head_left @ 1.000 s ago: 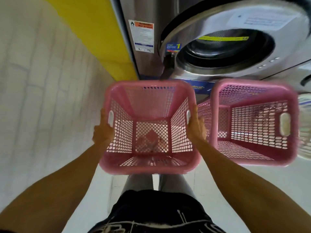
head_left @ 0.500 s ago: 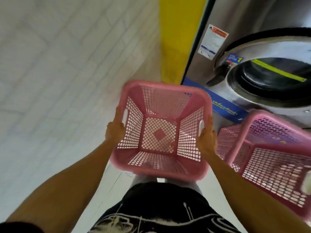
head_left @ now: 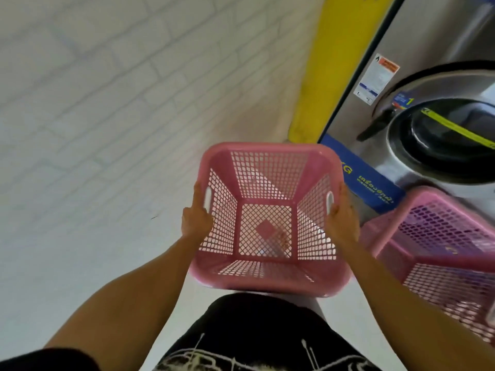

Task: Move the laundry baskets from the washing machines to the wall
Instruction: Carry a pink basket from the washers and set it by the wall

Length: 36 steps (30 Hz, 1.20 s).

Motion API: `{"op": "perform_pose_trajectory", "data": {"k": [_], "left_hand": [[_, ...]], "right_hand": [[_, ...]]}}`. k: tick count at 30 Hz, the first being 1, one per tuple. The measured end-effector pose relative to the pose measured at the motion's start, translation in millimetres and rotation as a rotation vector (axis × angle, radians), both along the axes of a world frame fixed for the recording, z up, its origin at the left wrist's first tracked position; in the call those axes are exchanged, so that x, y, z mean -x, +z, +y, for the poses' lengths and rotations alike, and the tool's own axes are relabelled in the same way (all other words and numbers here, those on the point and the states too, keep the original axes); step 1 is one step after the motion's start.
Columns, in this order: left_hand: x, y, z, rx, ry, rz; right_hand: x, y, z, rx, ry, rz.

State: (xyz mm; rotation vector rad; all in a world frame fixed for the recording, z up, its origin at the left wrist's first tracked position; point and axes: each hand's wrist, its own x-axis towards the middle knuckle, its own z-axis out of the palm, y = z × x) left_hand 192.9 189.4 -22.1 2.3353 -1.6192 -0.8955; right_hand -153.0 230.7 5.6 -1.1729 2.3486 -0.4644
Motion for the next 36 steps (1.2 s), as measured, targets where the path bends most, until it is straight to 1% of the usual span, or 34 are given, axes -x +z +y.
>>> {"op": "perform_pose_trajectory", "data": {"k": [4, 6, 10, 12, 17, 21, 24, 28, 33, 36], "left_hand": [[-15.9, 2.1, 51.3, 0.011, 0.163, -0.027], [-24.2, 4.1, 74.7, 0.000, 0.203, -0.019], [-47.0, 6.5, 122.3, -0.043, 0.291, 0.011], [-55.1, 7.5, 146.4, -0.055, 0.336, -0.008], [-57.0, 40.6, 208.5, -0.082, 0.445, 0.035], [-62.1, 55.1, 267.3, -0.067, 0.585, 0.038], [-69.6, 71.3, 310.2, -0.060, 0.659, 0.021], [-83.4, 92.1, 375.8, -0.051, 0.787, 0.015], [-113.6, 110.4, 454.0, -0.006, 0.983, 0.038], [-139.5, 116.6, 504.6, 0.043, 1.048, 0.065]], "right_hand": [[-21.0, 21.3, 30.1, -0.008, 0.057, -0.001], [-29.0, 24.4, 43.3, -0.015, 0.115, 0.026], [-42.1, 29.1, 64.7, -0.091, 0.240, 0.107], [-51.4, 33.5, 75.5, -0.119, 0.307, 0.130], [-70.0, 34.9, 98.1, -0.137, 0.495, 0.157], [-89.7, 41.5, 117.8, -0.109, 0.622, 0.178], [-110.5, 47.4, 137.7, -0.061, 0.703, 0.138], [-141.4, 43.0, 157.8, -0.028, 0.903, 0.122], [-211.7, 36.1, 184.0, 0.023, 1.094, 0.118], [-260.5, 39.9, 209.3, 0.069, 1.176, 0.150]]}}
